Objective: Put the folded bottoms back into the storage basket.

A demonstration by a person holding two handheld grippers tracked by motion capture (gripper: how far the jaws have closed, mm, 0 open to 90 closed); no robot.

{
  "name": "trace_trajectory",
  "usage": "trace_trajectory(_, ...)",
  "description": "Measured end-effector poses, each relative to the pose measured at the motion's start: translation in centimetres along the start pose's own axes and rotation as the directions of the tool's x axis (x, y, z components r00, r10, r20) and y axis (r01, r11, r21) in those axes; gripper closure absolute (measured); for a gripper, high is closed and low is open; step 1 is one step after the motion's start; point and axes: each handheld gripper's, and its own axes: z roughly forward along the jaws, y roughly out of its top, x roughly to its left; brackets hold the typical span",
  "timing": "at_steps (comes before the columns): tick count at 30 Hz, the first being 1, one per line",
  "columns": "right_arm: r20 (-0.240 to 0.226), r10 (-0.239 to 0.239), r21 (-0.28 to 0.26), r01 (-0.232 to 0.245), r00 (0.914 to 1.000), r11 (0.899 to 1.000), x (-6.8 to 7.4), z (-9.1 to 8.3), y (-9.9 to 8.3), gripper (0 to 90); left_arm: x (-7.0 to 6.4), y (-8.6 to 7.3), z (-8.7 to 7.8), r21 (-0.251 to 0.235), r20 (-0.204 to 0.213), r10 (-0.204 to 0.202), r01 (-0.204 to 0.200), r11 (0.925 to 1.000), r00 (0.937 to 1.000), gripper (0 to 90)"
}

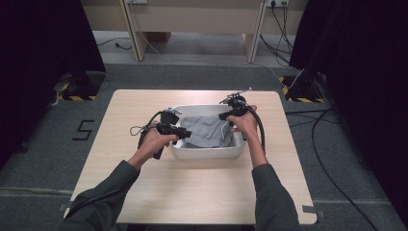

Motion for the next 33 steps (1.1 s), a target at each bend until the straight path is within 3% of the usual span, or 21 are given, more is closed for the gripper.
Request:
trace_trajectory(8,-0.010,-0.022,-0.044,0.021,0.9997,0.999,0.1,-1.1,0.1,46.4,-0.7,-0.1,-0.8,-0.030,0.014,0.020,-0.020,0.9994,0.9997,64.3)
trace_trajectory(13,-0.029,-0.038,-0.056,0.037,0.9988,0.998,0.6,-1.5,0.1,44.5,-1.2,0.0,-2.0,-0.079,0.028,0.034,-0.031,0.9964,0.9991,62.1)
trace_trajectory(16,-0.037,-0.061,-0.070,0.058,0.9975,0.996,1.0,-1.8,0.1,43.0,-1.7,-0.2,-2.7,-0.114,0.042,0.053,-0.048,0.9923,0.9977,57.0)
trace_trajectory(18,-0.044,-0.077,-0.081,0.073,0.9961,0.994,1.4,-2.1,-0.1,41.8,-2.0,-0.5,-2.9,-0.116,0.036,0.051,-0.046,0.9922,0.9981,48.8)
trace_trajectory(24,-0.061,-0.092,-0.102,0.085,0.9939,0.991,2.1,-2.7,-0.7,38.8,-2.8,-0.9,-3.6,-0.140,0.056,0.057,-0.049,0.9890,0.9968,37.2)
trace_trajectory(33,-0.061,-0.125,-0.128,0.116,0.9903,0.985,3.0,-4.0,-1.5,35.9,-3.5,-1.3,-4.6,-0.169,0.073,0.056,-0.043,0.9846,0.9957,31.3)
